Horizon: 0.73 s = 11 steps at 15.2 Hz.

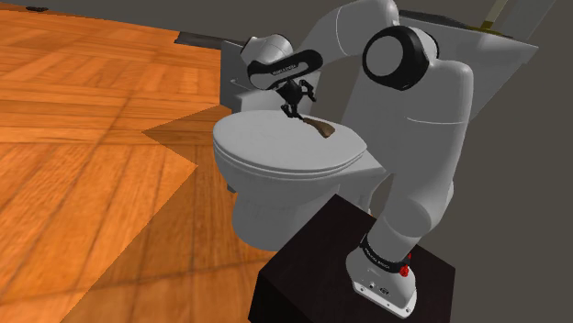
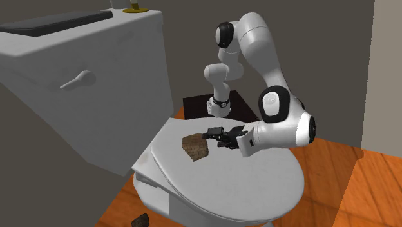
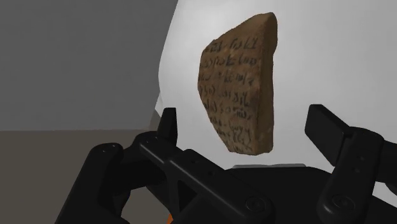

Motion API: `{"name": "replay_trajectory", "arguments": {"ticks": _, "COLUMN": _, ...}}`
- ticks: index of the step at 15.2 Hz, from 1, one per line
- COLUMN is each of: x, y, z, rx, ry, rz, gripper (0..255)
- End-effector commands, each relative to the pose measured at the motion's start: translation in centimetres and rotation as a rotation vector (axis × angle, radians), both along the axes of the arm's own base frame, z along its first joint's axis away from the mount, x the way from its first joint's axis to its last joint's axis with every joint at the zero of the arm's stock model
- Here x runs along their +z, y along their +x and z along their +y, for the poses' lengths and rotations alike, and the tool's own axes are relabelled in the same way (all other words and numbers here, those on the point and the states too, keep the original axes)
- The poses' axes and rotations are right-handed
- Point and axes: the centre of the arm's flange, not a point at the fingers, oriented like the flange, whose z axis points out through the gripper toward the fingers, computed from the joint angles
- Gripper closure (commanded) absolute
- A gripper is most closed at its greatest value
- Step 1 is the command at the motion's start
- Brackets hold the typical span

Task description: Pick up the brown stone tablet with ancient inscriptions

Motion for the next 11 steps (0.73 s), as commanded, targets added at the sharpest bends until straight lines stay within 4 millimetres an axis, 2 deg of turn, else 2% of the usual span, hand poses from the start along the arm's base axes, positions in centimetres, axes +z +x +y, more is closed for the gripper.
{"name": "replay_trajectory", "arguments": {"ticks": 1, "x": -1.1, "y": 0.4, "z": -0.7, "rx": -0.004, "ry": -0.019, "rz": 0.019, "gripper": 0}}
{"name": "replay_trajectory", "arguments": {"ticks": 7, "x": -4.6, "y": 0.4, "z": -0.7, "rx": -0.004, "ry": -0.019, "rz": 0.019, "gripper": 0}}
{"name": "replay_trajectory", "arguments": {"ticks": 9, "x": -4.6, "y": 0.4, "z": -0.7, "rx": -0.004, "ry": -0.019, "rz": 0.019, "gripper": 0}}
{"name": "replay_trajectory", "arguments": {"ticks": 10, "x": -4.7, "y": 0.4, "z": -0.7, "rx": -0.004, "ry": -0.019, "rz": 0.019, "gripper": 255}}
{"name": "replay_trajectory", "arguments": {"ticks": 11, "x": -4.7, "y": 0.4, "z": -0.6, "rx": -0.004, "ry": -0.019, "rz": 0.019, "gripper": 255}}
